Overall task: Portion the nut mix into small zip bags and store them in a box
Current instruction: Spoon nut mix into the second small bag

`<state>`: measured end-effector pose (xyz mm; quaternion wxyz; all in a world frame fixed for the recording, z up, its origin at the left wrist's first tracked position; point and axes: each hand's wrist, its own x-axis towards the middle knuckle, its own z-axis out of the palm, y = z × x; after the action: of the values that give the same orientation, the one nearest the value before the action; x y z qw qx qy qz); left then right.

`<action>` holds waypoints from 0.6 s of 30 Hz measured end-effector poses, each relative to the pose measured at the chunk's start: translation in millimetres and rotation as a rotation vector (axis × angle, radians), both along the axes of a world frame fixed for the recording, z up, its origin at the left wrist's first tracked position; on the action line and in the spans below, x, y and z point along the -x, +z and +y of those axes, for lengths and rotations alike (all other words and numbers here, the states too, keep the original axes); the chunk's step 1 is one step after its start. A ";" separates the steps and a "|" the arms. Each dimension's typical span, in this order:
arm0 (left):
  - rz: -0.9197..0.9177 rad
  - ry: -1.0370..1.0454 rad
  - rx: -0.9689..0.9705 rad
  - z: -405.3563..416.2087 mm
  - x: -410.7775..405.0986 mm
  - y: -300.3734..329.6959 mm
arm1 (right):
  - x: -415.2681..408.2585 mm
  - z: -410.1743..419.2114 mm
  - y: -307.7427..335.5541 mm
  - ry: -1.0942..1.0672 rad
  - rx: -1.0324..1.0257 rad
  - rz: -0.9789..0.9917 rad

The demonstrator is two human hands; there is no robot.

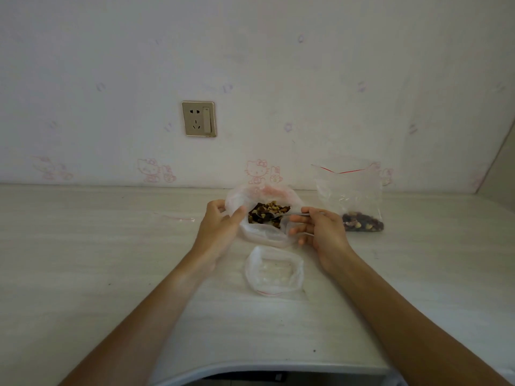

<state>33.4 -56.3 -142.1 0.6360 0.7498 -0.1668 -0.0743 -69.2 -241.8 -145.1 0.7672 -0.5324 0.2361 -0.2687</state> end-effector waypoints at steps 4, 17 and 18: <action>-0.354 0.161 -0.051 17.9 16.1 -4.1 | 4.0 0.7 1.5 -0.012 -0.020 0.004; -0.411 -0.151 -0.355 26.5 43.8 -16.4 | 84.1 2.3 41.9 0.087 0.137 -0.075; -0.408 -0.150 -0.356 25.7 43.5 -16.5 | 90.2 4.1 41.3 0.104 0.143 -0.067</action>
<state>-10.1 -30.5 -158.6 0.4403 0.8347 -0.3307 0.0032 -159.5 -237.7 -103.8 0.7477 -0.5881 0.1625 -0.2621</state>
